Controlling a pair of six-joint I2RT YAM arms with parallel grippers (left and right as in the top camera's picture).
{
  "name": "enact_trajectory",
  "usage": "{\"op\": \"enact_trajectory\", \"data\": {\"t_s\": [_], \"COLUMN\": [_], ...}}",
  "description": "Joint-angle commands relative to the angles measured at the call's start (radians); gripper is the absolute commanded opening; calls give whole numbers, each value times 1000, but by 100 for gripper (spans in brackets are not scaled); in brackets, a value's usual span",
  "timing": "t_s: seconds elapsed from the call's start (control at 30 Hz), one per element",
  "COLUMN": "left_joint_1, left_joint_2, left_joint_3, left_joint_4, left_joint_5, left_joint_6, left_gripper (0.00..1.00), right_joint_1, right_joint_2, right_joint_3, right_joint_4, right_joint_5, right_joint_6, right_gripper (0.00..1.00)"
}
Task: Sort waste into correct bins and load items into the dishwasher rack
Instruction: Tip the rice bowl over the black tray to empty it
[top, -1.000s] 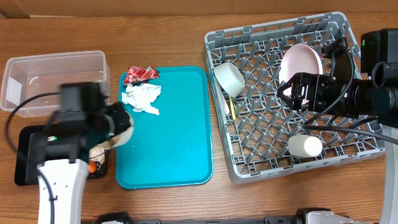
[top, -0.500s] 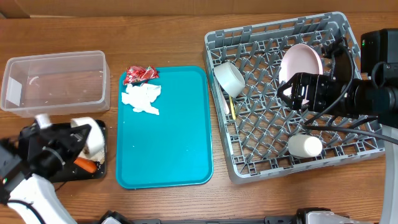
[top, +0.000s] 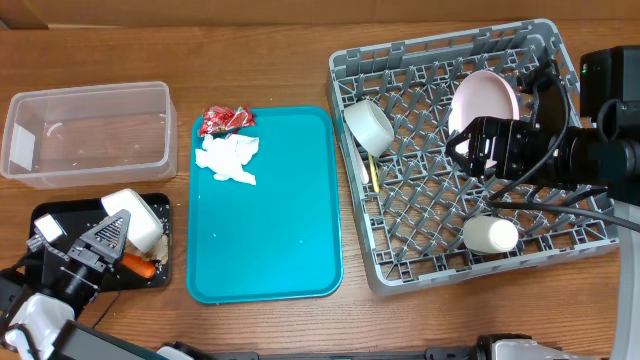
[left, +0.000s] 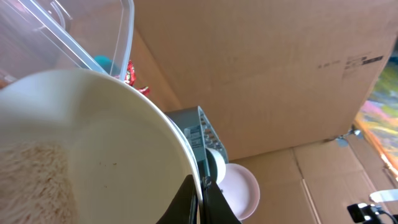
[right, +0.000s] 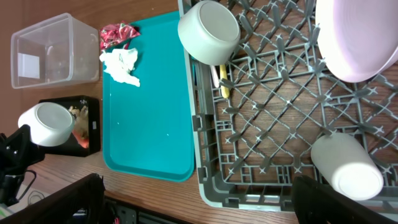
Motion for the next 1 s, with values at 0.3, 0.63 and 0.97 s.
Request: {"op": "enact_trajectory", "data": {"t_s": [0.3,0.63,0.97], "left_joint_1": [10,36,37], "left_joint_2": [7,8,7], "left_joint_3": [-4,-4,-4], "left_joint_4": [-116,-54,-22], "left_joint_5": [64,66,71], "left_joint_6": [143,169,56], "left_gripper": [4,4,4], "right_joint_1": [5,5,5], "right_joint_2": [-8,-8,-8], "right_joint_3": [3,3,3], "right_joint_4": [2,2,2], "right_joint_5": [-1,-1,-1], "right_joint_6": [-2,-2,-2], "right_gripper": [100,100,100]}}
